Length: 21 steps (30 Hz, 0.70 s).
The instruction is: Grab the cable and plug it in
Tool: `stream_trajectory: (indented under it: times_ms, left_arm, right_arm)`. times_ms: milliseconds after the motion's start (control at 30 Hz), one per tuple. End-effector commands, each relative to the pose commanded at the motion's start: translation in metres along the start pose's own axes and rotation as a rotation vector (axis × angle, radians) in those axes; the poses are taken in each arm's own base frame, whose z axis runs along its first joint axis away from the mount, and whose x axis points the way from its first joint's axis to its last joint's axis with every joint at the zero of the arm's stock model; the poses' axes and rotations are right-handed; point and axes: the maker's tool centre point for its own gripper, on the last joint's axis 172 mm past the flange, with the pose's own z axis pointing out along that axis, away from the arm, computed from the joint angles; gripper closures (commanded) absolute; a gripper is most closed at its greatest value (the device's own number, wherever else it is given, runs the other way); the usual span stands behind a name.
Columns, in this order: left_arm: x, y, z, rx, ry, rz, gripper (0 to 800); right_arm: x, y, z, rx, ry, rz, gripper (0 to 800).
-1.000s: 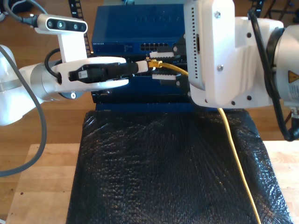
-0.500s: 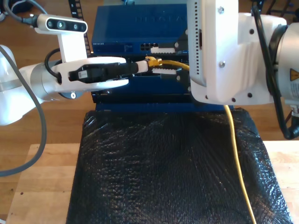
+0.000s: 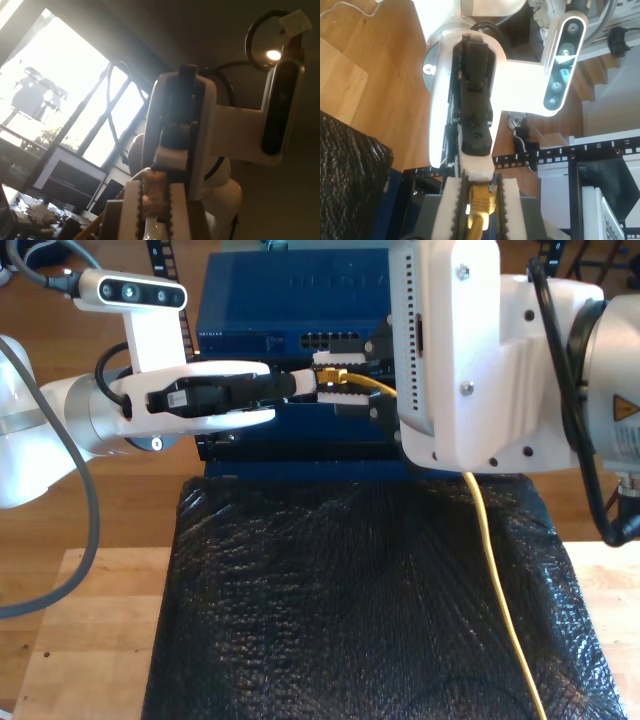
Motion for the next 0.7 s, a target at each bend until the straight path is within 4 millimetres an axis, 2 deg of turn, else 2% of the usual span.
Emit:
stream_trajectory:
  times_ms: [700]
  left_arm:
    - [0.0015, 0.0051, 0.0004, -0.015, 0.002, 0.005, 789]
  right_arm:
    - [-0.0009, -0.0007, 0.0017, 0.003, -0.001, 0.001, 628]
